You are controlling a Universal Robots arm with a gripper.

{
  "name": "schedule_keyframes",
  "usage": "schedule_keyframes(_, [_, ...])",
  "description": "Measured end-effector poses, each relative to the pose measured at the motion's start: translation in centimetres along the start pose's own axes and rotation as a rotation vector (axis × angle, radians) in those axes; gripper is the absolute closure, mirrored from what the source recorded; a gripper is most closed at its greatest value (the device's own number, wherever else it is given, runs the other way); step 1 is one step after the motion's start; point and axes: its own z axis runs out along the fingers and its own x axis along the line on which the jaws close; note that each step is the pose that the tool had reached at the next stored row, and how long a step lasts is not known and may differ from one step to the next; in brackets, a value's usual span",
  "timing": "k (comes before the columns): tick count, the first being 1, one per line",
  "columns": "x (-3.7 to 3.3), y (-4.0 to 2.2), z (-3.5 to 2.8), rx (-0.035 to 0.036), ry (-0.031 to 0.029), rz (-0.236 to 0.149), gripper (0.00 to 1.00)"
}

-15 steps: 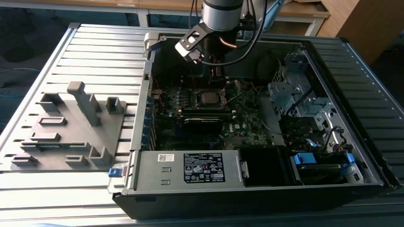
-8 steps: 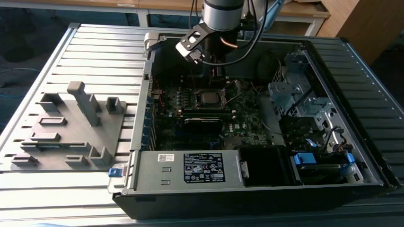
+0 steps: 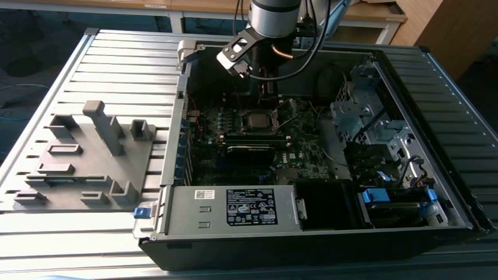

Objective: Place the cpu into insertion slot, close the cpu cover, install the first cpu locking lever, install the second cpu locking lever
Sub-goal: 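Close the cpu cover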

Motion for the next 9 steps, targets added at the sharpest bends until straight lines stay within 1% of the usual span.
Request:
schedule_keyframes(7, [0.0,0.01,-0.16,-0.0002,0.0004,0.0,0.89])
schedule_keyframes(8, [0.01,0.36,-0.17,-0.0001,0.0002,0.0,0.89])
schedule_keyframes(9, [0.01,0.44,-0.17,-0.0002,0.0002,0.0,0.89])
